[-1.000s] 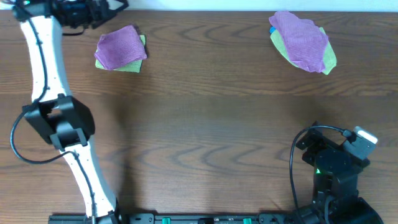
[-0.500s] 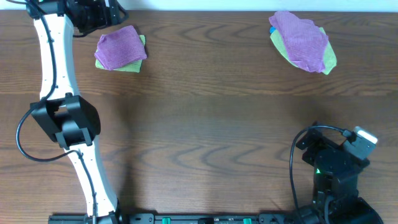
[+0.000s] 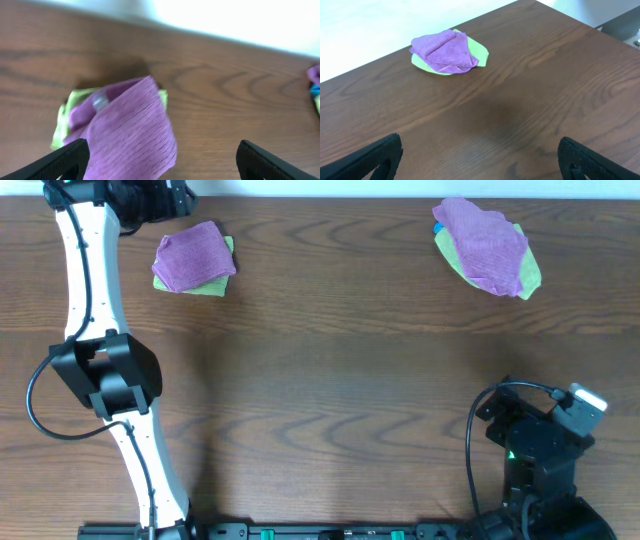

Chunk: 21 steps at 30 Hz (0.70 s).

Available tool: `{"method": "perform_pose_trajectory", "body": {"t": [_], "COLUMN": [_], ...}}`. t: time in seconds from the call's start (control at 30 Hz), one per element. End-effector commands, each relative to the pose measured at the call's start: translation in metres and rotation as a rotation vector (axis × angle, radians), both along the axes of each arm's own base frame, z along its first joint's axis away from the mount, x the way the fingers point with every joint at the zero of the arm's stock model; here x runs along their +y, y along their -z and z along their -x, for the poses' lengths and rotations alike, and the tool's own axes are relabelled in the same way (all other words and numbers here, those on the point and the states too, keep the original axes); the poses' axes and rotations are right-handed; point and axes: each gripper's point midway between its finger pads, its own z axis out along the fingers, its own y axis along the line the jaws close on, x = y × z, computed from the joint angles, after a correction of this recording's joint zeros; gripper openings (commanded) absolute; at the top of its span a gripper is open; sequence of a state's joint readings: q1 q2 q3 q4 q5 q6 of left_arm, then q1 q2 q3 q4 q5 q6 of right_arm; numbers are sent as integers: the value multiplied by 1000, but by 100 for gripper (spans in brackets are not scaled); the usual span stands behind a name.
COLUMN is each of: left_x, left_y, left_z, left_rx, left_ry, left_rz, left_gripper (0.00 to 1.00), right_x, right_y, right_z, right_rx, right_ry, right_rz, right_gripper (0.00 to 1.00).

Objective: Fold the cloth

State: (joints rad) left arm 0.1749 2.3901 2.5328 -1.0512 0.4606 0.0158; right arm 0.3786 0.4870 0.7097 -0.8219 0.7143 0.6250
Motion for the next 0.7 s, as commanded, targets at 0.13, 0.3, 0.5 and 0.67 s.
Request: {"method": "perform_pose_trajectory", "body": {"t": [0.13, 0.3, 0.5, 0.67], "left_x": [57, 57, 53, 50], "left_y": [28, 40, 44, 39], "left_z": [28, 26, 19, 9], "left_rx": [201, 216, 206, 163], "left_ry": [-338, -323, -378, -393], "left_rz": [-234, -287, -350, -331], "left_gripper": [92, 91, 90, 91], "right_x": [-3, -3, -3, -3], "right_y": [-1, -1, -1, -1], "right_z": [1, 1, 1, 1], "right_rx": [-9, -9, -9, -9], "right_ry": [22, 22, 22, 22], "right_rz": [-6, -6, -6, -6], "right_gripper": [99, 99, 99, 99]}}
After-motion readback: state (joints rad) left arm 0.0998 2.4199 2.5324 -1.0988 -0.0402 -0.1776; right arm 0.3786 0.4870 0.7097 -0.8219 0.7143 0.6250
